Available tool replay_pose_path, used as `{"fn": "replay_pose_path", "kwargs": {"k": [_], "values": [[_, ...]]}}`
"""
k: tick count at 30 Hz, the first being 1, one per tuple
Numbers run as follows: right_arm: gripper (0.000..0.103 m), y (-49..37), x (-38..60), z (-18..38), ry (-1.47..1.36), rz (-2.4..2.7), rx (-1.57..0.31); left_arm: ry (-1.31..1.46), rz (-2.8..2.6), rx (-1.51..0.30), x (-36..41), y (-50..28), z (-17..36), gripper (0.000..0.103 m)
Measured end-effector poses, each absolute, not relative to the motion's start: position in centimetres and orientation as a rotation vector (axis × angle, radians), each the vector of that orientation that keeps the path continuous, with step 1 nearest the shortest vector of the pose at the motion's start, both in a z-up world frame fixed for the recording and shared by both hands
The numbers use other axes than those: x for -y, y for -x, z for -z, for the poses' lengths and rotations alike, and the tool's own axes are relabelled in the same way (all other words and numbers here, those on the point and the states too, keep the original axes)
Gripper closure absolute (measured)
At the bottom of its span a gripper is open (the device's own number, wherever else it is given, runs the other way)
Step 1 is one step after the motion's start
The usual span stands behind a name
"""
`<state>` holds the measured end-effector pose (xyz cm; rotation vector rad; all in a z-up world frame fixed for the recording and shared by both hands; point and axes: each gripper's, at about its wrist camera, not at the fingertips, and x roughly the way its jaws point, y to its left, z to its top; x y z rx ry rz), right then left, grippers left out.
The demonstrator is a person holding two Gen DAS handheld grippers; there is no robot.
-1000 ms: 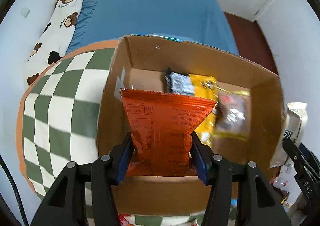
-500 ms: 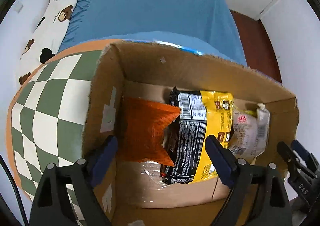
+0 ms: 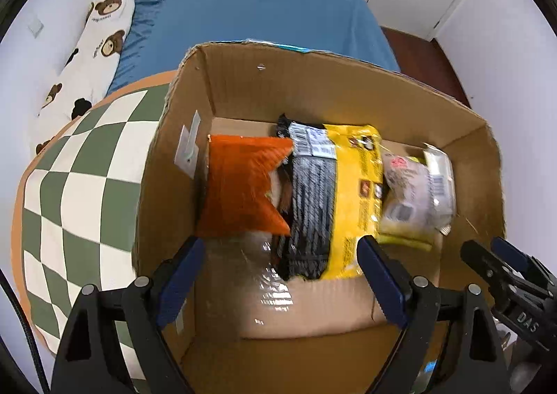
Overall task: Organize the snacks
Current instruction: 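Lower both packets into the box beside the others and open both tools, then grasp the cookie pack with the left tool while the right tool grasps the candy bag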
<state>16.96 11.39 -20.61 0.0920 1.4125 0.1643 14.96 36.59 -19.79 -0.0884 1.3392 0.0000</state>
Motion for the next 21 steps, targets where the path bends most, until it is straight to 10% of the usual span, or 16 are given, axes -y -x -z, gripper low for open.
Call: {"fn": "replay_pose_path", "kwargs": {"k": [21], "values": [[0.017,-5.8,-11.4,10.5,-0.072,-0.200,-1.197,0.002,0.051,-1.052,-33.8,-2.4,8.9,0.014]]}}
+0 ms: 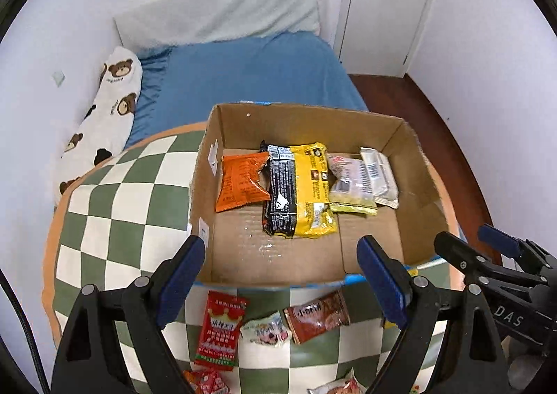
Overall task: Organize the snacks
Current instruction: 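Grasp the cookie pack with the left tool while the right tool grasps the candy bag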
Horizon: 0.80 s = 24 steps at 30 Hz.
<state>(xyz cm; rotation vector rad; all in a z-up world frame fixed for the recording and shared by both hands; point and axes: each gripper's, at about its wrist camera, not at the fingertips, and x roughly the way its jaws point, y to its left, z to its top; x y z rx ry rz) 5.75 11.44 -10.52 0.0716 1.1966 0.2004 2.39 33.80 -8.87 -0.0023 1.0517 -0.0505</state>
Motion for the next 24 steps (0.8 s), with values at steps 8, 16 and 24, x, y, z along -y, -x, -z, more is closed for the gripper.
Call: {"fn": "replay_pose_path", "kwargs": {"k": [8,16,24], "values": [[0.017,-1.6,-10.9,7.4,-0.100,-0.216,-1.144,0.022,0.056,-1.000,-33.4,1.7,6.5,0.014],[0.017,2.8,-9.8,8.3,-0.133,-0.232,-1.205,0.035,0.046,-1.083,-33.4,5.3,9.5,0.014],[0.017,9.3,-5.5,17.5,-0.207,-0.153,-1.472,-0.063,0.150,-1.357,-30.3,10.7,20.2,0.014]]}}
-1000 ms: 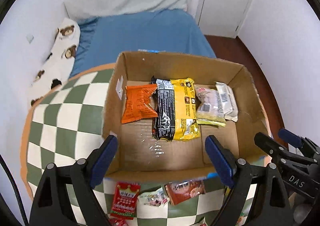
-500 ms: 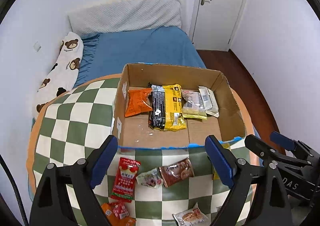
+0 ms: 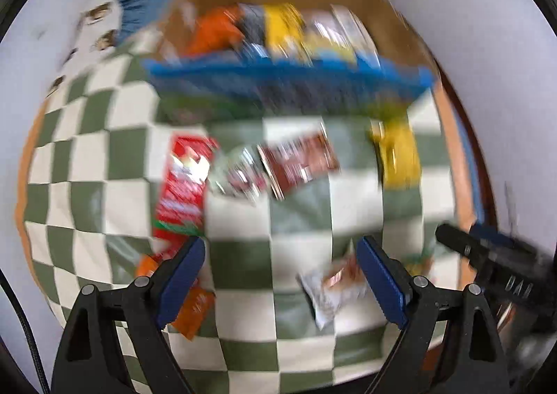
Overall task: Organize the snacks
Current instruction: 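Grasp the cookie pack with the left tool while the right tool grasps the candy bag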
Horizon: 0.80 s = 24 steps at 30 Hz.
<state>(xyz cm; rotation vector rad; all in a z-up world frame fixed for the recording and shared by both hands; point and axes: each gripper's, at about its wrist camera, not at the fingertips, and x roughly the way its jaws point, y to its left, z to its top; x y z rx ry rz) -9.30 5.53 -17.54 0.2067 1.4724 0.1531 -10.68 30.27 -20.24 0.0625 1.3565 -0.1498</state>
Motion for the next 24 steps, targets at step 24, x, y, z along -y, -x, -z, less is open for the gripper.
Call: {"fn": "replay_pose_path", "kwargs": {"k": [24], "values": [[0.026,15.1,0.0,29.7,-0.207,-0.010,-1.764,0.245,0.062,-1.786,-31.2,11.0,36.2,0.038]]}}
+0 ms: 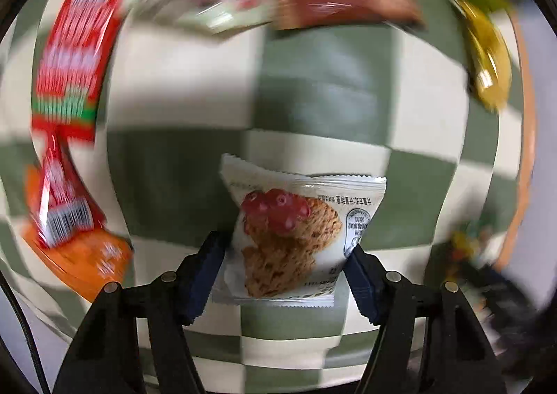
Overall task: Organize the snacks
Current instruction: 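Grasp the cookie pack with the left tool while the right tool grasps the candy bag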
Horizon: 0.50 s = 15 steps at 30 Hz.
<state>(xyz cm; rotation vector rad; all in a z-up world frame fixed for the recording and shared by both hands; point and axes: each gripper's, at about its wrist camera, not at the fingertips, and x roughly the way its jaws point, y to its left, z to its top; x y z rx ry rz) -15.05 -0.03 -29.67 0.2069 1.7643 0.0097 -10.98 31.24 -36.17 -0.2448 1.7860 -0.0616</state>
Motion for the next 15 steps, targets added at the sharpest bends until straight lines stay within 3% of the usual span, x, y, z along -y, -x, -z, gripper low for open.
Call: {"fn": "replay_pose_path", "kwargs": {"k": [2,3,9,15], "values": [[0.044,15.1,-0.7,31.0,-0.194,-0.017,-1.801,0.307,0.078,-1.804,-32.1,11.3,36.6,0.038],[0.048,15.1,-1.1,31.4,-0.177,-0.015,-1.807,0.306,0.092,-1.804,-32.3,11.3,36.6,0.038],[0.049,14.3,-3.1,30.9,-0.180,-0.120,-1.757,0.171,0.133,-1.812,-30.7,11.4,36.8,0.035],[0.041,14.2,-3.1,31.4,-0.195,-0.125,-1.780,0.074,0.096,-1.743,-28.8,11.8,36.3,0.035]]}}
